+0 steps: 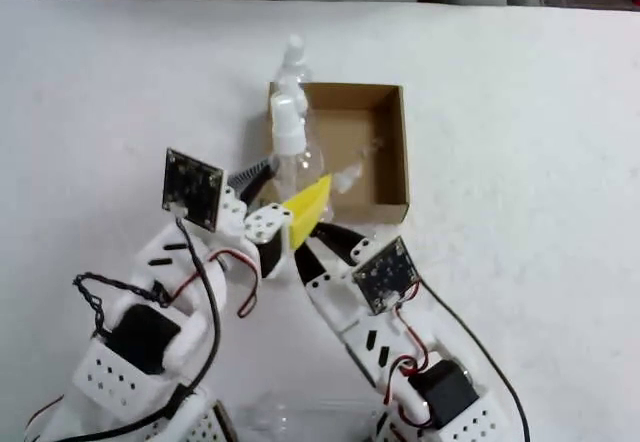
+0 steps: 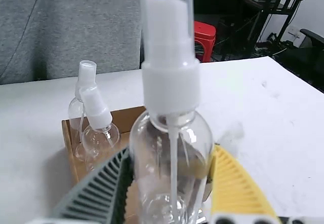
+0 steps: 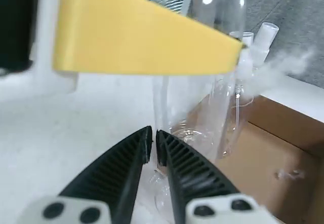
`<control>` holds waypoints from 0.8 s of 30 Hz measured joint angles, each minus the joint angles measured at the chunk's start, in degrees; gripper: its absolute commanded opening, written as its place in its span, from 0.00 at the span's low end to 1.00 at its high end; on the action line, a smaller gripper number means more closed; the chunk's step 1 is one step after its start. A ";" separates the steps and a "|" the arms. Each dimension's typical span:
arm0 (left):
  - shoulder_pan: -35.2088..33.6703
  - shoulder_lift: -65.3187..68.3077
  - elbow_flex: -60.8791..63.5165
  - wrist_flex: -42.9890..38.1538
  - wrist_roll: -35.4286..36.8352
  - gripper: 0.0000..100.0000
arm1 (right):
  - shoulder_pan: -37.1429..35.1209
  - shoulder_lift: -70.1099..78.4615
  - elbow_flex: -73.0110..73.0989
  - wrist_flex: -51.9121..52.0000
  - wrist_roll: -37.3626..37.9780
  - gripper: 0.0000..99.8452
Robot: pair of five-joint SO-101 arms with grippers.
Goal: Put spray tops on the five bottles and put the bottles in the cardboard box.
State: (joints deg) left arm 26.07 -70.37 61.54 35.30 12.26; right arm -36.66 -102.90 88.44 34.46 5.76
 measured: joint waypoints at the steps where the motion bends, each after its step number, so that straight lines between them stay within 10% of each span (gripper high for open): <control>1: 0.00 0.00 0.00 0.00 0.00 0.02 | 0.53 0.00 0.00 -0.62 0.00 0.02; 15: 0.18 -0.88 0.26 2.46 0.09 0.02 | 4.13 0.88 0.09 -1.85 0.00 0.02; 24: -6.95 -0.53 10.11 -14.95 -1.32 0.02 | 4.66 0.88 0.09 0.44 0.00 0.02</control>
State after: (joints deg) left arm 19.12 -70.90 71.65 20.35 10.95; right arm -32.00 -102.02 88.53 34.90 5.76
